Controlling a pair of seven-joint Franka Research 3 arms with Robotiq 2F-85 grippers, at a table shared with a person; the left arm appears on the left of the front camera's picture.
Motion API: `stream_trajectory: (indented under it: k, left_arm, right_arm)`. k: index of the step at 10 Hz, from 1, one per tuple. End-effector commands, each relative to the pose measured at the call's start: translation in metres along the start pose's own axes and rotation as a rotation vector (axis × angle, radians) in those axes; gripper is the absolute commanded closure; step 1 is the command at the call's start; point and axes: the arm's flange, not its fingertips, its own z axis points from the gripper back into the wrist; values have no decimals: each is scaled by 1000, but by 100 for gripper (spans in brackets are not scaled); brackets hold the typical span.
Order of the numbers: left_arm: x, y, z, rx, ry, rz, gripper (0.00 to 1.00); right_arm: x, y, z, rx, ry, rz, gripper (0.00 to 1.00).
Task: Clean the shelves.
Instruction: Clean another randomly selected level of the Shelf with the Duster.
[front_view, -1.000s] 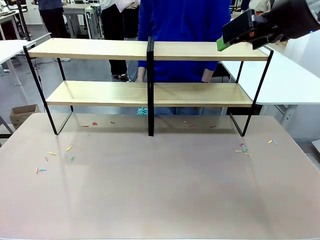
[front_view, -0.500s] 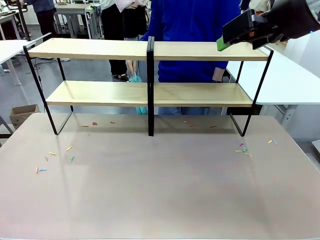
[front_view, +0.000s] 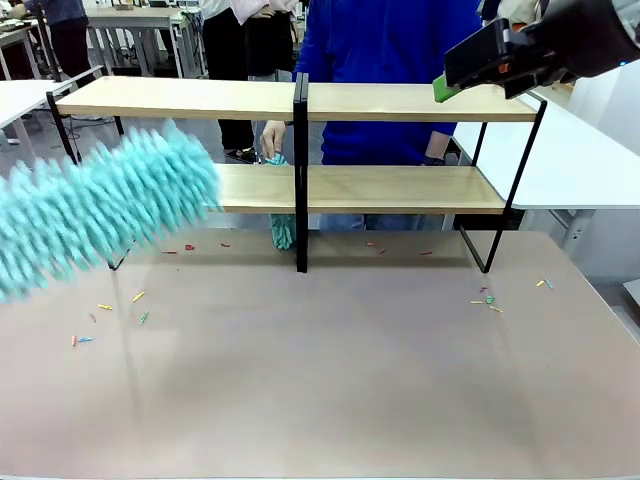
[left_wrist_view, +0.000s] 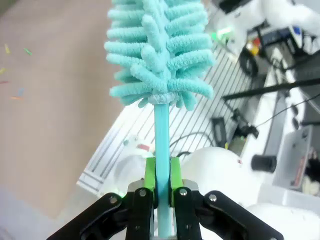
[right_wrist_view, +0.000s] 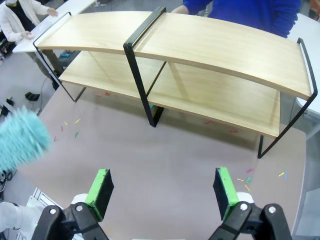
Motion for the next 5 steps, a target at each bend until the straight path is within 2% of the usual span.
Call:
stream_trajectory:
  k: [1, 2, 3, 5]
  left_arm:
    - [23, 27, -45, 22, 148, 14, 87]
    - [46, 50, -80, 42, 207, 86, 87]
    - [59, 74, -98, 19, 203, 151, 87]
    - [70, 99, -89, 5, 112, 244, 87]
  right_arm:
    - [1, -1, 0, 0, -1, -3, 0]
    - [1, -1, 0, 0, -1, -3, 0]
    - [1, -1, 0, 0, -1, -3, 0]
    - [1, -1, 0, 0, -1, -3, 0]
